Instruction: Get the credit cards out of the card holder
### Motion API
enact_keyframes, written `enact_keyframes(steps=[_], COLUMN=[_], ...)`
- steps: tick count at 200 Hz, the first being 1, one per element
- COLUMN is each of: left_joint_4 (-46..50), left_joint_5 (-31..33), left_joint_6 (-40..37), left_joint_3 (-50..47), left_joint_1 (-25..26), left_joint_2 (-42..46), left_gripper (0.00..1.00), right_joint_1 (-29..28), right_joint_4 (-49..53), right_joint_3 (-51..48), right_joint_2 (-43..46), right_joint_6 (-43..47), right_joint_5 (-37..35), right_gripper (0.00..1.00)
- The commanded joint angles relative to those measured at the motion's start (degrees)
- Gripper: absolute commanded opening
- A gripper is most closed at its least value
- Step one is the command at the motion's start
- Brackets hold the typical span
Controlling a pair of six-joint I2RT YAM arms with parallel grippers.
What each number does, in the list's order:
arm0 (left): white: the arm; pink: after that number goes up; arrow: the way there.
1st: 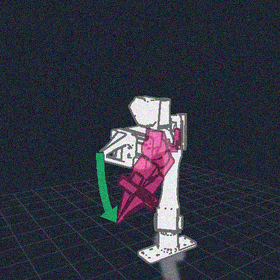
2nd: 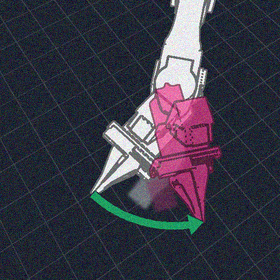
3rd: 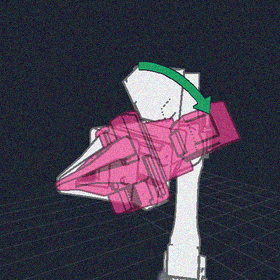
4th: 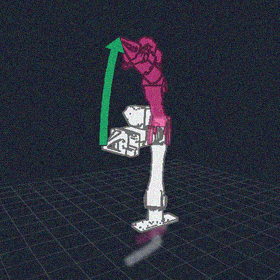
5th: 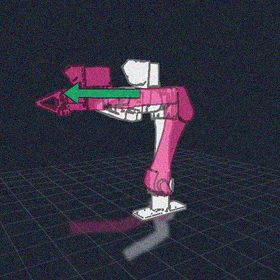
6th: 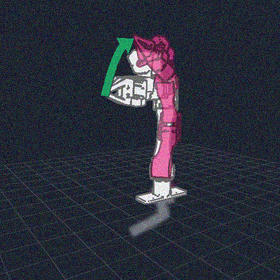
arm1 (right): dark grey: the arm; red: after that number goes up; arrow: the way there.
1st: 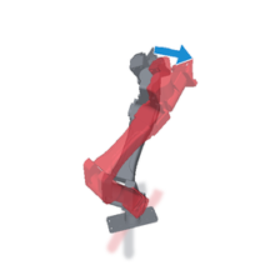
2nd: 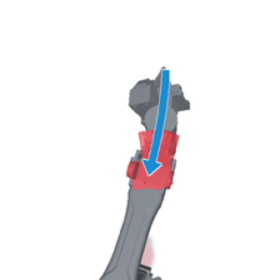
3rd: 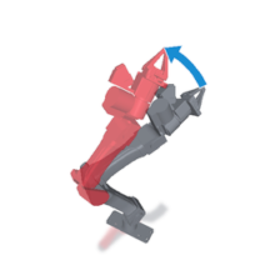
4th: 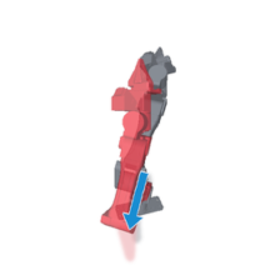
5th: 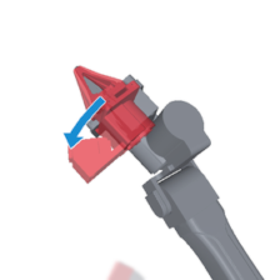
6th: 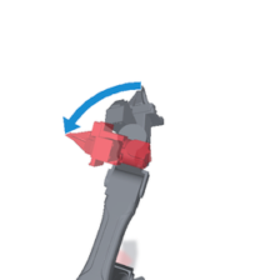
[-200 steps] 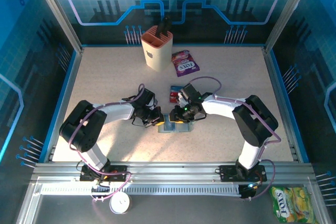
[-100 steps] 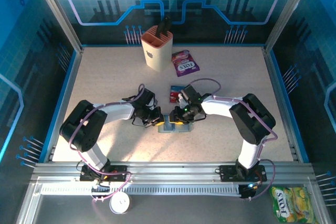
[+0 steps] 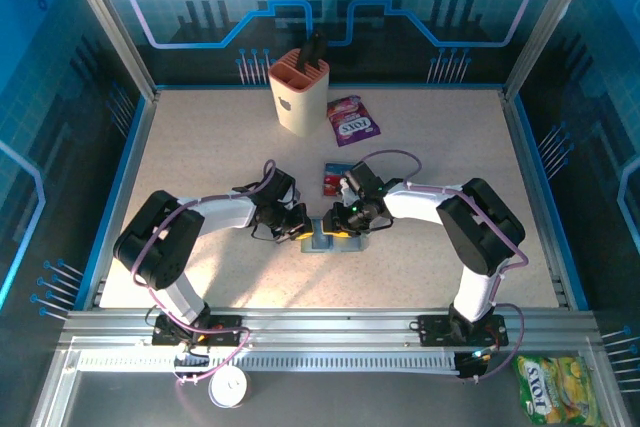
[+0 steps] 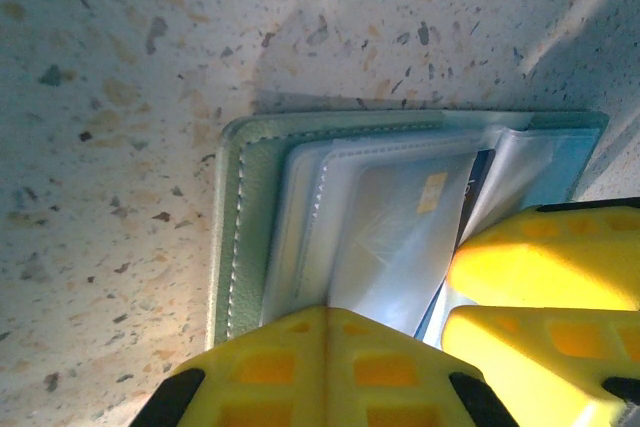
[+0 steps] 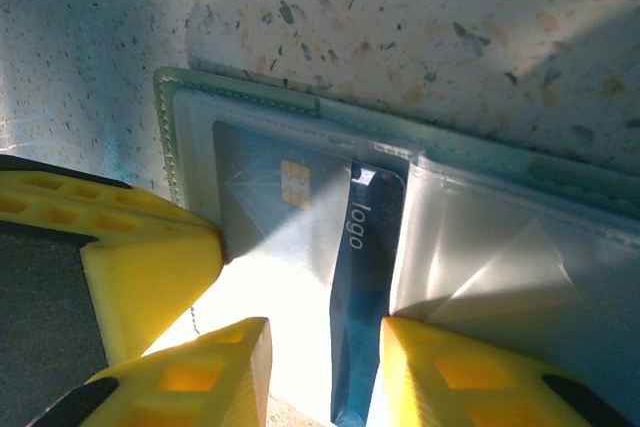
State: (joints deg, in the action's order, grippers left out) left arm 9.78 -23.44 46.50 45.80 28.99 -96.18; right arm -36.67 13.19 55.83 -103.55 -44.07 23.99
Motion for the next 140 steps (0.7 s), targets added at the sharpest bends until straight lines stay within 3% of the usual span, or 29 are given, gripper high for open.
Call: enact_keyframes(steps=[1,86,140], left_joint_4=[2.0,2.4,2.6], left_joint_5=[1.1,1.2,0.8], left_joint_6=[-0.6,-0.5,-0.6], left_joint_3=[-0.4,-0.1,0.5], left_joint_1=[0.3,0.4,0.3], left_joint_2=[-1.7,-2.2,-2.9], left_gripper=[0.0,0.0,0.0], right_joint_1=[0.4,0.1,0.4], right_joint_4=[3.6,5.1,1.0], right_joint_3=[0.3,1.3,-0.1], right_joint_2=[-1.7,-2.9,0.7], right_joint_6=[0.5,0.6,-1.1], right_joint_5=[-1.2,-1.3,0.6], right_gripper=[0.36,0.38,0.31])
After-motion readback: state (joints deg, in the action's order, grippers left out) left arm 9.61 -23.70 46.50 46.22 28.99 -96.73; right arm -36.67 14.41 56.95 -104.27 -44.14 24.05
